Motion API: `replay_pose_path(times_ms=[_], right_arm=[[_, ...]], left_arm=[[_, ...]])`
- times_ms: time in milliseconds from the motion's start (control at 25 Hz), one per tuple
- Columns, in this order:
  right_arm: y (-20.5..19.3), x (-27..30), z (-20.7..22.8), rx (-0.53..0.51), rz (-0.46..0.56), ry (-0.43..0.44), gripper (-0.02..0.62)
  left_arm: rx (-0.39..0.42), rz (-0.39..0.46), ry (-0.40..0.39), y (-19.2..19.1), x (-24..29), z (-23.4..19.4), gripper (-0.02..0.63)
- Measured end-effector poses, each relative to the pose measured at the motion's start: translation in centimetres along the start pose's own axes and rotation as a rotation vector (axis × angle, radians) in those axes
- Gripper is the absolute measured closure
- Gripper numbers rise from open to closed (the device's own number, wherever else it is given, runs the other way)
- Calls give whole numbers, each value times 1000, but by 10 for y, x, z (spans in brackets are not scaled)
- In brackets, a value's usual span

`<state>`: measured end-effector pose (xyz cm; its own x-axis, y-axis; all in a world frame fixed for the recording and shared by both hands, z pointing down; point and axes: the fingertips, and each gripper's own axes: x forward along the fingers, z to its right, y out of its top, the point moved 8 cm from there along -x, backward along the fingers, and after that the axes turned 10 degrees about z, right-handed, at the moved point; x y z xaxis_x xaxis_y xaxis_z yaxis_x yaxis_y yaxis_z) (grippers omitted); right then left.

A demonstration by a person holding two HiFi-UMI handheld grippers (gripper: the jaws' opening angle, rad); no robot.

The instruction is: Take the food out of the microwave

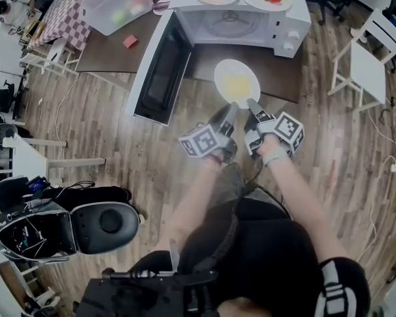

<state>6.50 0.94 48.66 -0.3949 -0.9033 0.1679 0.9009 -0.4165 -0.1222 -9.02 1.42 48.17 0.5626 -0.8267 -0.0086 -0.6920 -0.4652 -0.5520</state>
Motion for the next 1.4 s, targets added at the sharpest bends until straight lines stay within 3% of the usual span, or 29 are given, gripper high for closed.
replay_pose_path(times_ms=[1400], right_arm=[[-41,-120,8,-11,-2,-39,565]], left_arm=[[55,-31,8,-60,-97,46,541]])
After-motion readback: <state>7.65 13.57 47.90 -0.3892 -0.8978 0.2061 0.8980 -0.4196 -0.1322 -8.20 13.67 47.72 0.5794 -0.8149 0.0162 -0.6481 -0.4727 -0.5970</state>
